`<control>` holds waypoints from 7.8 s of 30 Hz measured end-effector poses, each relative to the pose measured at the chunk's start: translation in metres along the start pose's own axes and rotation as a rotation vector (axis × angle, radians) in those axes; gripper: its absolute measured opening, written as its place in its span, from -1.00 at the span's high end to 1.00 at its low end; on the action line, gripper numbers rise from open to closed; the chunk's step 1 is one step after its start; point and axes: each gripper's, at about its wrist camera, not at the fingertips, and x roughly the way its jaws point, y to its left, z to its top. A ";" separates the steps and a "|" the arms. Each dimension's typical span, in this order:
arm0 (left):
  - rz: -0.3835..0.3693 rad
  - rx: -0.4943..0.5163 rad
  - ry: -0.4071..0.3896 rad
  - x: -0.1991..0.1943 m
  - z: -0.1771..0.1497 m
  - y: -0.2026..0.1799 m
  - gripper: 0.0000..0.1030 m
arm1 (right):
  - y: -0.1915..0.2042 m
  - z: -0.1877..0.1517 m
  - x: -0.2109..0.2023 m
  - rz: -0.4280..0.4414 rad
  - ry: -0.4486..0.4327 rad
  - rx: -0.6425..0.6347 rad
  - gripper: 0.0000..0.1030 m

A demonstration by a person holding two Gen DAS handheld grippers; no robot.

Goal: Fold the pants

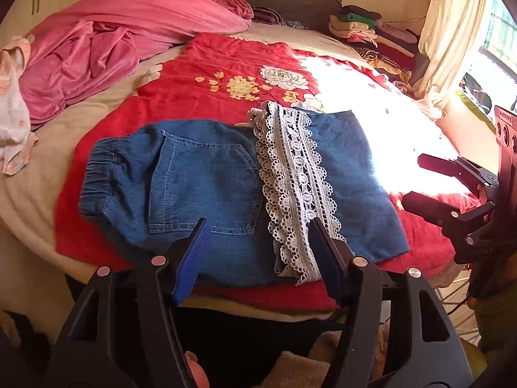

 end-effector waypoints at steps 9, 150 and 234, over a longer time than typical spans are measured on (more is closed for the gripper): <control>0.038 -0.024 -0.030 -0.007 0.001 0.015 -0.21 | 0.015 0.023 0.006 0.018 -0.021 -0.030 -0.86; -0.047 0.049 0.087 0.059 -0.009 -0.025 -0.06 | -0.004 0.101 0.106 0.282 0.188 -0.194 0.13; 0.003 -0.017 0.023 0.035 0.011 -0.005 -0.81 | -0.039 -0.027 0.019 0.085 0.054 0.182 -0.90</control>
